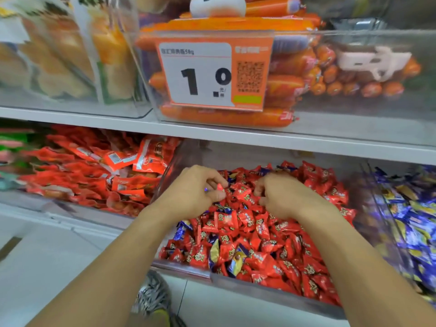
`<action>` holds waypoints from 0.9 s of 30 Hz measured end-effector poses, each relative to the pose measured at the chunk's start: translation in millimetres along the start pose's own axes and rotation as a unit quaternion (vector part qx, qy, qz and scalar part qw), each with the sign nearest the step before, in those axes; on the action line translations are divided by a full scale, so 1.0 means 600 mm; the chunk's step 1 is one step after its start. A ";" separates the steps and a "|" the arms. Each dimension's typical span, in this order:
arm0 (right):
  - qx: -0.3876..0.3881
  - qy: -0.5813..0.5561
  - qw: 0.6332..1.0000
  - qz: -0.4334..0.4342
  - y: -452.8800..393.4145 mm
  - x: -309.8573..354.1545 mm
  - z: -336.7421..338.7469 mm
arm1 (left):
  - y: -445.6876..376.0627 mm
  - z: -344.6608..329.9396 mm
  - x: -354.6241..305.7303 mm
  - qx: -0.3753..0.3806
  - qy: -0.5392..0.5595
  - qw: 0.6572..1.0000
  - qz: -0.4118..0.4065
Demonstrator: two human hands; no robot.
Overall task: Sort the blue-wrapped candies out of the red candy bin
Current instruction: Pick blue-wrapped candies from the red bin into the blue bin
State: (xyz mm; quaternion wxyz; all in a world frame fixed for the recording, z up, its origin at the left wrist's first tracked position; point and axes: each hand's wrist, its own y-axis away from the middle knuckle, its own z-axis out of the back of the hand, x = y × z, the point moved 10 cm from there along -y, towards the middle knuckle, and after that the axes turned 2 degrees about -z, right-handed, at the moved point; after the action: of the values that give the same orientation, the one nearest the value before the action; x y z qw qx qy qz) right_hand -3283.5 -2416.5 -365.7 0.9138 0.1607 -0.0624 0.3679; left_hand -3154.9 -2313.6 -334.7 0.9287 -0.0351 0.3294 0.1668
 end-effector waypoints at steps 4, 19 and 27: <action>-0.022 -0.071 0.997 0.029 0.020 0.001 0.018 | 0.008 0.003 -0.001 0.014 0.004 1.000 0.002; 0.061 -0.244 0.963 0.093 0.064 0.058 0.044 | 0.022 0.011 -0.010 0.056 -0.067 0.996 -0.024; 0.159 -0.087 0.977 0.111 0.153 0.099 -0.027 | 0.009 -0.032 -0.001 0.109 -0.148 0.983 -0.006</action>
State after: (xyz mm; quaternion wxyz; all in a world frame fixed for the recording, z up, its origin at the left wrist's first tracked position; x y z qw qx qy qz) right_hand -3304.2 -2310.4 -344.3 0.8212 0.3273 -0.1003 0.4566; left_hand -3168.6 -2312.3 -349.2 0.9664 0.0891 0.2046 0.1276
